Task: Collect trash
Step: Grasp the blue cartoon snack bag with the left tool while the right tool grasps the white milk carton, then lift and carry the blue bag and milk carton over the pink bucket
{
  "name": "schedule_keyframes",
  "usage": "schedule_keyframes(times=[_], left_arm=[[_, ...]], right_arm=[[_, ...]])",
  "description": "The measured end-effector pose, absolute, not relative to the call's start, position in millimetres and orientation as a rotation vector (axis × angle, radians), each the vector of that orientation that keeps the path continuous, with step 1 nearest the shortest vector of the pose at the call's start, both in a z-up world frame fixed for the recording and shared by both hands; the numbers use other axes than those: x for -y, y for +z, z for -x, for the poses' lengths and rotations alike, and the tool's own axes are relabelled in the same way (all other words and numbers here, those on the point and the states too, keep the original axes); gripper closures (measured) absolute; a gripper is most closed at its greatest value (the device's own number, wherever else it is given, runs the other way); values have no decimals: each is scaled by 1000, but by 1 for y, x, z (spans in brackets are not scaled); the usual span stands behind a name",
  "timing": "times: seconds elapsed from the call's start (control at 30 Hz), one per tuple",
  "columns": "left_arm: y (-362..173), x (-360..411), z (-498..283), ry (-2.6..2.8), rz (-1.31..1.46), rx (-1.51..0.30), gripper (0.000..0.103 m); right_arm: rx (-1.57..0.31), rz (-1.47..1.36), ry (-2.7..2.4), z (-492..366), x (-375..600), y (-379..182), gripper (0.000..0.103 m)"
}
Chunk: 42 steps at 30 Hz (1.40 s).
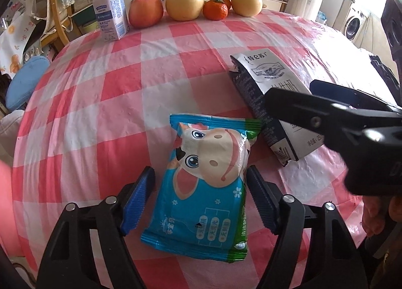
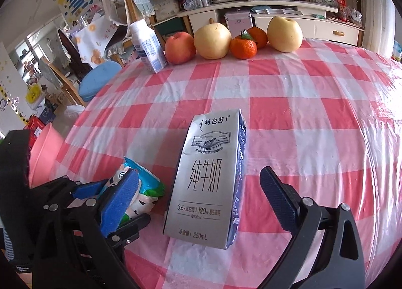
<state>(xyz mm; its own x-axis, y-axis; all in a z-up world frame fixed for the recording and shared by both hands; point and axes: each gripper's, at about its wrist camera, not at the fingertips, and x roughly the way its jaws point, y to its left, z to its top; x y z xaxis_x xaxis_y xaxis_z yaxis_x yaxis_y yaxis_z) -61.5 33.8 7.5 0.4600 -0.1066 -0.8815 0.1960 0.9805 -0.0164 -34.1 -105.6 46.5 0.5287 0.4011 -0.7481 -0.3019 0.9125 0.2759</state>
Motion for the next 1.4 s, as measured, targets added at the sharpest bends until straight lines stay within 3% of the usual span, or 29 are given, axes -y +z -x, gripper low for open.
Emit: schedule_keyframes(times=[0.17,0.27,0.53,1.4], left_arm=[[9,-32,61,-198,-97,-1061,41],[9,-33,61,-198,-97,-1059,44],[11,-40,61,-205,-60,-1060,51],[25,-64,71,-198,2,-1022,57]], right_arm=[[-933,-106,410,31,103,42,8],[-941,-104,405,29,102,39,23],[-963,-77,379,24,98,31,35],[-909,-54,375,33,99,33,39]])
